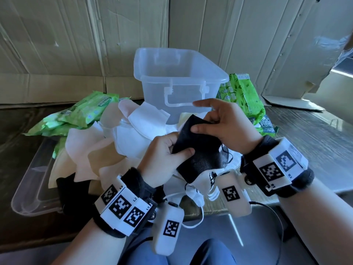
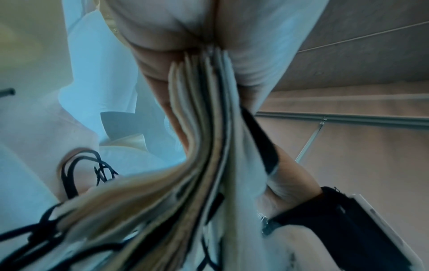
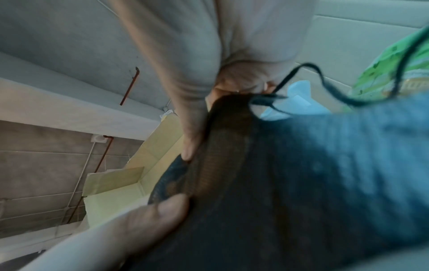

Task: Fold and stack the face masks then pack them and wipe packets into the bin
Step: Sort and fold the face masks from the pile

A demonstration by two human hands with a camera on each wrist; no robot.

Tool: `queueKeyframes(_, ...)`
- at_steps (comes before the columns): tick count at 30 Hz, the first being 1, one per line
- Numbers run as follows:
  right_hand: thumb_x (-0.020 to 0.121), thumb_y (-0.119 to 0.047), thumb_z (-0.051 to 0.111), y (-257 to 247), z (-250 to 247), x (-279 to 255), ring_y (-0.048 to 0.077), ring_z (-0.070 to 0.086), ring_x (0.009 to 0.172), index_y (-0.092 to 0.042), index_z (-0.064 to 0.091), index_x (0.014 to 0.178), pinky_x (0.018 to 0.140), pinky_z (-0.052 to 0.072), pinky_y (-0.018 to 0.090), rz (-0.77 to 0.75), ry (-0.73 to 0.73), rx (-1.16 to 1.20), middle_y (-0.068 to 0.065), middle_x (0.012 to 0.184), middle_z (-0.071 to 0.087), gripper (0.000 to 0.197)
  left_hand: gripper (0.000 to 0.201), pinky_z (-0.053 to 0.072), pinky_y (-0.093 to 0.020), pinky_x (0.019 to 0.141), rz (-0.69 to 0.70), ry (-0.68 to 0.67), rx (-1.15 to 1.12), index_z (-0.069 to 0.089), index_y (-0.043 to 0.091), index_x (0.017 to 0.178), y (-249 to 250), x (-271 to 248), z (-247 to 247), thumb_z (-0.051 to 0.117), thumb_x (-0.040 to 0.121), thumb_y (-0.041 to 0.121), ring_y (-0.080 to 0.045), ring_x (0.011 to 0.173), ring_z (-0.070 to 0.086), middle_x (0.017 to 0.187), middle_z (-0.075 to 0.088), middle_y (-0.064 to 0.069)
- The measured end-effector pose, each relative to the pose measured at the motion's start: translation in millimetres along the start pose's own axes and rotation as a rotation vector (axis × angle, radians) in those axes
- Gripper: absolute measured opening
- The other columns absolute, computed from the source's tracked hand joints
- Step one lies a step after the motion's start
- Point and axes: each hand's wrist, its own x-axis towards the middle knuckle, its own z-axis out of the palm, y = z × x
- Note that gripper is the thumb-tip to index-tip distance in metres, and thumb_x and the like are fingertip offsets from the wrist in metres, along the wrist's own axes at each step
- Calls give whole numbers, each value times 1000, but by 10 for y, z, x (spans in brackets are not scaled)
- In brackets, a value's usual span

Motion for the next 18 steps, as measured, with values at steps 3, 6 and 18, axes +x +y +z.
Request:
queueKeyframes(3, 69, -22, 78, 2, 8, 33, 4, 41, 45, -18, 67, 94, 53, 35, 21, 21, -2, -98, 0, 53, 54, 28, 16, 51, -31, 80, 30, -1, -10, 67, 0, 93, 17, -12, -6, 68, 77, -2, -15, 82, 60, 89, 70, -18)
queueKeyframes(6, 66, -22, 80, -13, 11, 20, 7, 43, 49, -31, 63, 71, 56, 37, 22, -24, 48, -87, -7, 55, 51, 20, 43, 49, -17, 76, 62, 51, -22, 58, 22, 100, 42, -18, -22, 66, 75, -13, -1, 78, 62, 84, 68, 2)
queueKeyframes(18, 58, -22, 82, -12, 49, -112, 19, 49, 71, -20, 55, 60, 70, 37, 32, -249, -19, -327, -14, 70, 48, 27, 51, 51, -29, 84, 128, 100, 76, 57, 33, 105, 2, 27, -77, 71, 74, -5, -11, 90, 65, 94, 69, 2)
